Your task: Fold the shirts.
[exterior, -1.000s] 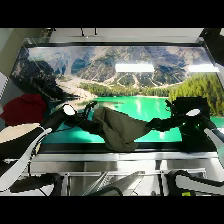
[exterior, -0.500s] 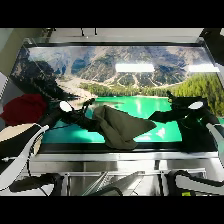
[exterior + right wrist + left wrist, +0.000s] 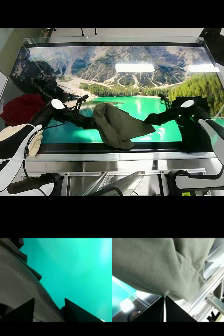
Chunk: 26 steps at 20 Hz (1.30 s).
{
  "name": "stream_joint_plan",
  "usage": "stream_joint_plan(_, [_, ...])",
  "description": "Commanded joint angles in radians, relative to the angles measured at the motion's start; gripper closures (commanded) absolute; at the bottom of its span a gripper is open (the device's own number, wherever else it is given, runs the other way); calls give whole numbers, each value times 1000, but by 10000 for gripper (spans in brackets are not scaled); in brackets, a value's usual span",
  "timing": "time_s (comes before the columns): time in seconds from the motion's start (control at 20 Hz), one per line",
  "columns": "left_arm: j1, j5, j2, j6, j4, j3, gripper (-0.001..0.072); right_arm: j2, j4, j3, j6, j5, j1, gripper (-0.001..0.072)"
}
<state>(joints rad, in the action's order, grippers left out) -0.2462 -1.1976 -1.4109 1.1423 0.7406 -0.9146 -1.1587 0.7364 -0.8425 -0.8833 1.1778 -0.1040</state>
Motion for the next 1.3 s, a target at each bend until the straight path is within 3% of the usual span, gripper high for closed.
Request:
stream_joint_plan(0.0, [4,-6,2,-9,0,-1,691,-29,-16,-2,6,35,72,310])
stream_joint_plan(0.05, [4,-10,3,-10,-4,-2,691,-25,-48,-2,36,53,74,547])
stream_joint_plan(0.1, [4,-13,10,-10,-8,-1,691,-20,-91,-2,70,82,74,691])
stream_joint_plan(0.3, [22,-45,143,-14,-8,-49,692,42,-260,-106,75,224,44,693])
stream_joint_plan(0.45, [76,-168,278,34,-9,-226,692,162,-517,-296,76,323,-11,693])
stream_joint_plan(0.55, [110,-203,371,65,-8,-384,692,269,-629,-453,75,312,-37,693])
stream_joint_plan(0.75, [179,-206,534,90,-7,-739,692,449,-529,-715,68,175,-40,693])
stream_joint_plan(0.95, [296,-230,643,91,13,-1001,692,608,-367,-822,69,24,-40,693])
stream_joint_plan(1.1, [364,-270,673,94,78,-1017,692,660,-264,-819,76,22,-40,693])
stream_joint_plan(1.25, [366,-309,636,83,41,-842,692,602,-274,-755,75,69,-40,693])
